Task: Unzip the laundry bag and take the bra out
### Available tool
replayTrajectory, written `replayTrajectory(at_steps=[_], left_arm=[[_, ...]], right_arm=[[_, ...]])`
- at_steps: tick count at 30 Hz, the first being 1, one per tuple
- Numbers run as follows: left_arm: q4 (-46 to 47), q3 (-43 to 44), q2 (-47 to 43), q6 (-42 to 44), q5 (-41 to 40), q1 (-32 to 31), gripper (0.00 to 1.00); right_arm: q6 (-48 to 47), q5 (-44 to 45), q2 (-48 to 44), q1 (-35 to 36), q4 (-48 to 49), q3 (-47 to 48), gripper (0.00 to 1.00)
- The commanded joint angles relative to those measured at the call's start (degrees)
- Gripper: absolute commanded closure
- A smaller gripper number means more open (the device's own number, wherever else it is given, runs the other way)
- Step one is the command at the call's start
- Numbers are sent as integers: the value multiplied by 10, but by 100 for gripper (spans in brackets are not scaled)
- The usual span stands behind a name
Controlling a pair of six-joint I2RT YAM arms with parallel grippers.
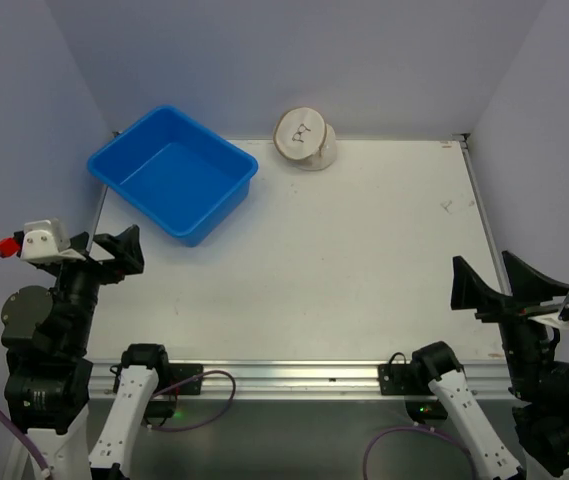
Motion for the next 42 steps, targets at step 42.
replayTrajectory(at_steps=[42], left_arm=[[246, -239, 221, -3, 81, 7, 2]], right_arm=[[347, -139, 1191, -40, 375, 484, 7]])
